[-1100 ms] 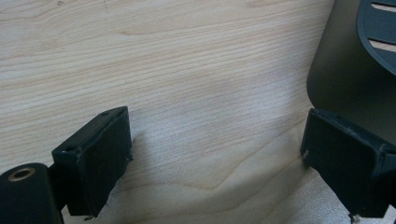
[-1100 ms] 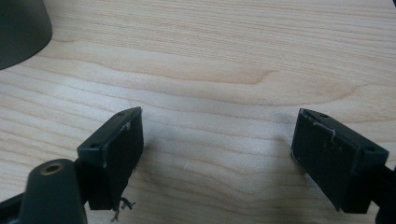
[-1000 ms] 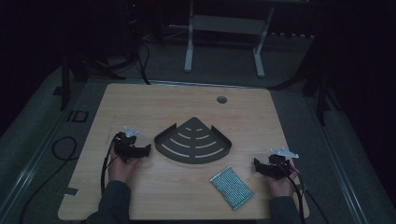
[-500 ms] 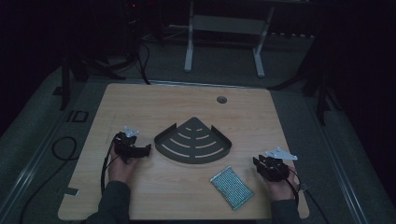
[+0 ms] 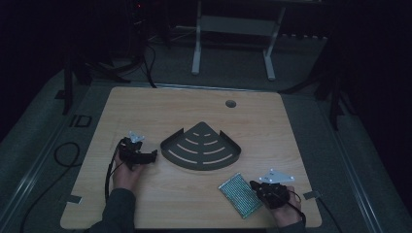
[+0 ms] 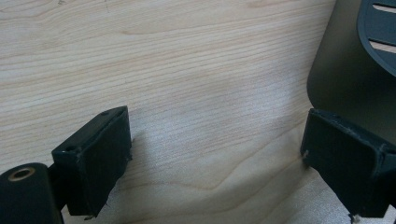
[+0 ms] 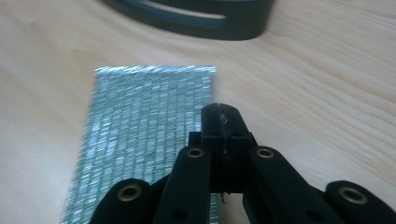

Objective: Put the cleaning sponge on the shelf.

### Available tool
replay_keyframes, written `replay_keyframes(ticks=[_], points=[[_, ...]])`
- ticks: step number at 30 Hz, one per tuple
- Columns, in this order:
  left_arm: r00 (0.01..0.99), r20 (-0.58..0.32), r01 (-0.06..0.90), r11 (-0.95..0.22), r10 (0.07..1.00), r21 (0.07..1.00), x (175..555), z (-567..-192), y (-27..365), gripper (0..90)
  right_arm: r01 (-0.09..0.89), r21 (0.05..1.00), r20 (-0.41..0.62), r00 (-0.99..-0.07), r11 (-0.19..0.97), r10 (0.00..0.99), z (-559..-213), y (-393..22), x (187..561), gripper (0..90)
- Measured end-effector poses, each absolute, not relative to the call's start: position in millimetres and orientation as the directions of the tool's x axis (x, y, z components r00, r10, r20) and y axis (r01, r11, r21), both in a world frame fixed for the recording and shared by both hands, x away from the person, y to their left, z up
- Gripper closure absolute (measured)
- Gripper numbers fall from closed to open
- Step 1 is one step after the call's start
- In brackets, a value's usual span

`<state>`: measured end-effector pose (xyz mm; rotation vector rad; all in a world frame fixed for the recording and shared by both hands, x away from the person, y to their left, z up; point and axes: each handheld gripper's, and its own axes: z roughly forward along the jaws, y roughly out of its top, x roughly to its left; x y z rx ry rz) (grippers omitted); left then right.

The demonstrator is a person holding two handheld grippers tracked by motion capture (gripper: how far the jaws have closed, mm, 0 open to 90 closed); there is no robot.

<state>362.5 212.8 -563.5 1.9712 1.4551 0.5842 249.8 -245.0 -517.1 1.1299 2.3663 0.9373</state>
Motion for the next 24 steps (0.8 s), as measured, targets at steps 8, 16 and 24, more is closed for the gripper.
replay_keyframes(ticks=[8, 16, 24], points=[[0.298, -0.008, 0.684, -0.207, 0.955, 0.699, 362, -563, 213, 9.3, 0.541, 0.678, -0.021, -0.663, 0.498, 0.749, -522, -231, 238, 89.9], [0.298, -0.008, 0.684, -0.207, 0.955, 0.699, 362, -563, 213, 9.3, 0.558, 0.656, -0.013, -0.666, 0.509, 0.746, -530, -231, 239, 89.9], [0.298, -0.008, 0.684, -0.208, 0.955, 0.699, 362, -563, 213, 9.3, 0.565, 0.659, -0.030, -0.640, 0.496, 0.768, -531, -239, 251, 90.0]])
